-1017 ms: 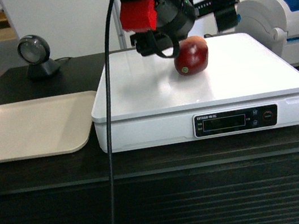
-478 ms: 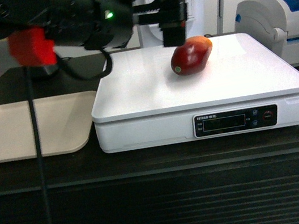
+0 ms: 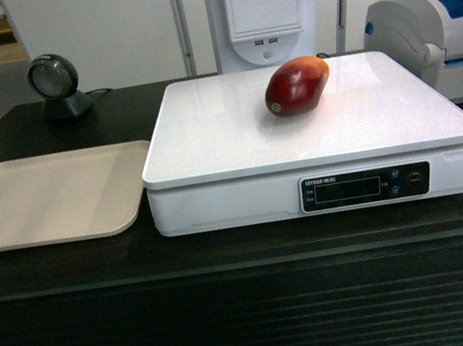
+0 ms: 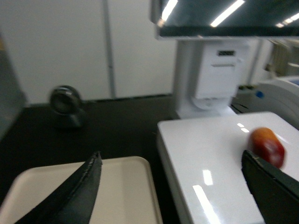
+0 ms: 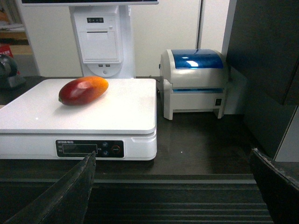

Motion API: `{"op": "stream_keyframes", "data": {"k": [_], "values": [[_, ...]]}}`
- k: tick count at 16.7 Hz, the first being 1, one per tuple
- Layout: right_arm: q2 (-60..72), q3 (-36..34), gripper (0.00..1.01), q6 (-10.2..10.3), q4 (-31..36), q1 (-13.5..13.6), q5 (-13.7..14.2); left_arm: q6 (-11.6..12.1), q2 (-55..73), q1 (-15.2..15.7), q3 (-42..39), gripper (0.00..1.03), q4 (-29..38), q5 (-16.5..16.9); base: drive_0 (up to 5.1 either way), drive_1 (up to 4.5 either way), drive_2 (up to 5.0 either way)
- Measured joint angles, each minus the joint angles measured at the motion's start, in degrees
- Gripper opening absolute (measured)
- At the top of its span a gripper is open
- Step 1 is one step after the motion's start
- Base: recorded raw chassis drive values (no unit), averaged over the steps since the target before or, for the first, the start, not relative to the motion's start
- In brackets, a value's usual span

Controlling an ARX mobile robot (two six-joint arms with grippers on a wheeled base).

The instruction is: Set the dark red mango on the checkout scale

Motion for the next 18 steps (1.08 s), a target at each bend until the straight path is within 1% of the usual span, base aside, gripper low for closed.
{"op": "stream_keyframes", "data": {"k": [1,2,3,4,5,7,9,12,18], "values": [[0.00,0.00,0.98,0.00,-0.02,0.00,0.00,0.96,-5.22,0.52,-4.07,0.79,0.04,-5.79,0.0,0.00,0.0],[0.00,0.00,0.98,0.00,-0.02,0.00,0.02,1.33,-10.45,2.21,-8.72,0.68,-1.38,-7.34,0.0,0.00,0.0],[0.00,0.00,0.98,0.00,0.00,0.00,0.00,1.44,-15.78,5.86,-13.22,0.56,-3.65,-5.07,0.0,0.00,0.0],[0.00,0.00,0.98,0.00,0.00,0.00,0.02,1.42,-19.19,6.93,-15.78,0.47,-5.09,-5.03,0.0,0.00,0.0],[0.00,0.00,0.98,0.00,-0.02,0.00,0.00,1.44,-22.82,6.91,-18.03,0.38,-6.05,-4.92,0.0,0.00,0.0],[0.00,0.00,0.98,0.00,0.00,0.00,0.02,1.46,-27.54,6.34,-21.22,0.21,-5.14,-4.13,0.0,0.00,0.0],[0.00,0.00,0.98,0.00,0.00,0.00,0.02,1.42,-30.45,6.38,-24.30,0.01,-4.70,-4.15,0.0,0.00,0.0],[0.00,0.00,0.98,0.00,0.00,0.00,0.00,1.64,-33.59,6.38,-28.11,0.02,-5.55,-4.15,0.0,0.00,0.0],[0.00,0.00,0.98,0.00,0.00,0.00,0.00,1.64,-41.03,6.38,-32.39,0.02,-8.26,-4.17,0.0,0.00,0.0]]}}
